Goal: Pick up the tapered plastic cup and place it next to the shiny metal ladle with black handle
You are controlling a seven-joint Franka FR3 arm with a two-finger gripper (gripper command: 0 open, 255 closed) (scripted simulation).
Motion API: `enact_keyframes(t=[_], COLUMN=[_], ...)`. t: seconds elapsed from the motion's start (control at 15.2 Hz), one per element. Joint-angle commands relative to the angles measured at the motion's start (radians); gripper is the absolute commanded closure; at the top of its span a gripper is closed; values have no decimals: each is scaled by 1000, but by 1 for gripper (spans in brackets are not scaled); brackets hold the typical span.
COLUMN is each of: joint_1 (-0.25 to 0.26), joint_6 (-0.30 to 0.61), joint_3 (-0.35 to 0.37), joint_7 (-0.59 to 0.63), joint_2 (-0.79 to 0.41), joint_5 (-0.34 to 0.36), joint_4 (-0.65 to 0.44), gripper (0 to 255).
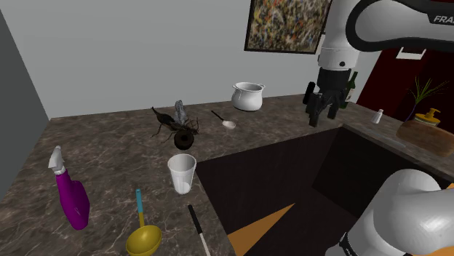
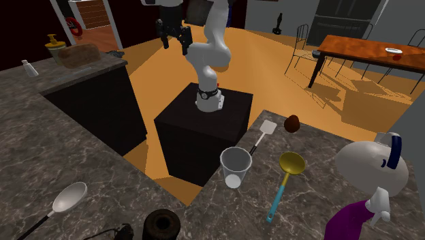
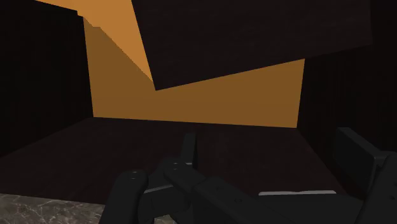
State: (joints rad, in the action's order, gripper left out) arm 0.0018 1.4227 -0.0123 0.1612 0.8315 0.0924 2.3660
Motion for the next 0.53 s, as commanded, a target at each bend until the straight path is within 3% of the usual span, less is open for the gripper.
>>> enact_keyframes(t=[0.0,0.46], joint_1=[0,38], joint_6=[0,142], joint_3=[0,123], joint_7=[0,143], joint_2=[0,-149], joint_5=[0,-86], joint_4=[0,-8], gripper=[0,0])
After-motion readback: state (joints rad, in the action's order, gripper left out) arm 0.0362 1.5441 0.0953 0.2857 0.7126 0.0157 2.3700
